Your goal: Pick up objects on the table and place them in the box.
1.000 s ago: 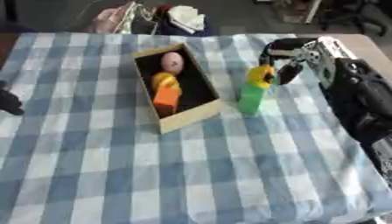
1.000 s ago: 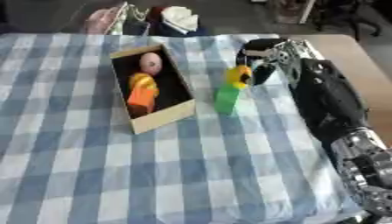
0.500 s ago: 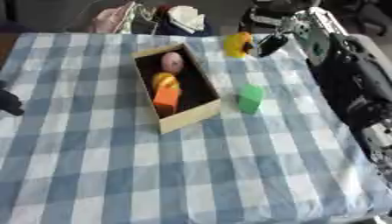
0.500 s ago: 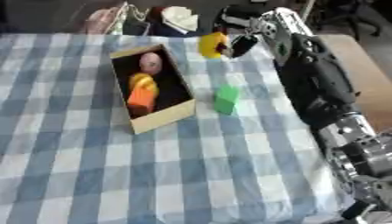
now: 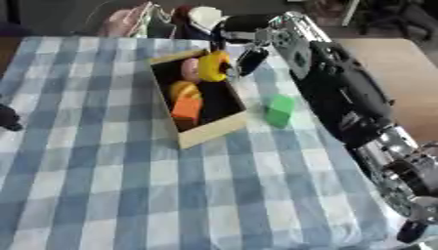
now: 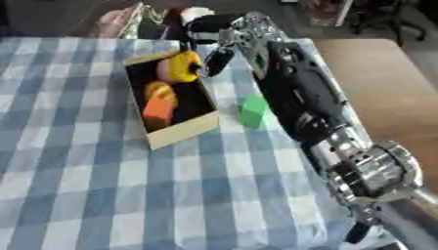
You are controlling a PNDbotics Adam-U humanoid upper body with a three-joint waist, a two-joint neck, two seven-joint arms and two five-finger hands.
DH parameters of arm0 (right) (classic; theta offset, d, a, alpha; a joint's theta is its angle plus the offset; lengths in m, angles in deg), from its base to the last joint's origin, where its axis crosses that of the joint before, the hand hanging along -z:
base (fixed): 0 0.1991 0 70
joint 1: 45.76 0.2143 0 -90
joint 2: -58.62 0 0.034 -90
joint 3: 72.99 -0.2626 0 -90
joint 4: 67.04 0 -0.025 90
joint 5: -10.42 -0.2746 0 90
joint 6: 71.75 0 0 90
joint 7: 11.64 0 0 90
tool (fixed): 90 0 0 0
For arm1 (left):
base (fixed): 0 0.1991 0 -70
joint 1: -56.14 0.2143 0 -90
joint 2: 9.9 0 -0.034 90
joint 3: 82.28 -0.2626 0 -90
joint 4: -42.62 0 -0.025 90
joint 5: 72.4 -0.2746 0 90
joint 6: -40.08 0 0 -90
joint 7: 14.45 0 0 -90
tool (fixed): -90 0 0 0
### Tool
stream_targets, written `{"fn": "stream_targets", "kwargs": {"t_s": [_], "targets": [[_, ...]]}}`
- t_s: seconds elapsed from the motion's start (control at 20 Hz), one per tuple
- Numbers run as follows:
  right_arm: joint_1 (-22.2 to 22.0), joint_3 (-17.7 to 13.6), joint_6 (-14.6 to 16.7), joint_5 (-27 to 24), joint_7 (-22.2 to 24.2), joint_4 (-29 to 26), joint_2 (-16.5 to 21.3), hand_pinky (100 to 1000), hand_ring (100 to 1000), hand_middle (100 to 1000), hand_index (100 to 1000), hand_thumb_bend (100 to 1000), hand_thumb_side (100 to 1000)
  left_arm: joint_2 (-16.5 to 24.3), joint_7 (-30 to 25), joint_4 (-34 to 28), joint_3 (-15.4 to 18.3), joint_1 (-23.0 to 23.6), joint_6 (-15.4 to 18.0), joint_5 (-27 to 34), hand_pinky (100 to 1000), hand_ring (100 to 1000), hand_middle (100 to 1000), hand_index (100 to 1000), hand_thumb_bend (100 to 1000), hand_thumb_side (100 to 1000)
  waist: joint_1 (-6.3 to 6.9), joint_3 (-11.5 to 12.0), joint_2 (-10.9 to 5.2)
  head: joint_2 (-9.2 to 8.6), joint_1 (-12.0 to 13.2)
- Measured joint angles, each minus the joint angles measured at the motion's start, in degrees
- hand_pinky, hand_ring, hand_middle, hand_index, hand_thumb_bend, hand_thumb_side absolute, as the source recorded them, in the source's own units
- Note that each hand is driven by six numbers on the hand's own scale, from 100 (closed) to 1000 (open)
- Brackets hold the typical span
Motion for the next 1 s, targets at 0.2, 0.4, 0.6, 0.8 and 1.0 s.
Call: {"fn": "stream_targets", "kwargs": {"t_s": [0.2, 0.4, 0.6, 0.8, 1.0], "targets": [[-0.03, 0.02, -0.72, 4.83, -2.92, 0.5, -1.0, 783, 745, 726, 920, 300, 490, 0.0, -0.16, 0.0, -0.01, -0.01, -0.07, 0.05, 775, 588, 601, 793, 100, 604, 0.0, 0.04, 0.0, 0.0, -0.16], [-0.04, 0.0, -0.66, 7.33, -5.99, 0.74, -1.04, 786, 747, 729, 913, 273, 435, -0.01, -0.21, 0.0, -0.01, -0.01, -0.07, 0.18, 775, 589, 601, 793, 100, 604, 0.0, -0.1, 0.0, 0.0, -0.17], [-0.4, 0.23, 1.09, 6.26, -6.32, 0.32, 0.39, 793, 754, 738, 912, 248, 438, -0.01, -0.21, 0.01, -0.01, 0.02, -0.07, 0.18, 776, 589, 601, 793, 100, 604, 0.0, -0.38, 0.0, 0.0, -0.08], [-2.45, 1.47, 3.36, 1.17, -3.98, -2.49, 4.47, 803, 772, 776, 926, 260, 498, -0.01, -0.19, 0.02, 0.0, 0.11, -0.09, 0.18, 775, 589, 601, 793, 100, 604, -0.01, -0.61, -0.05, 0.0, 0.32], [-6.66, 3.03, 4.39, -5.68, -0.96, -8.38, 9.53, 814, 796, 825, 945, 283, 558, -0.01, -0.14, 0.02, 0.02, 0.18, -0.14, 0.16, 776, 589, 601, 793, 100, 605, -0.02, -0.68, -0.06, -0.01, 0.73]]}}
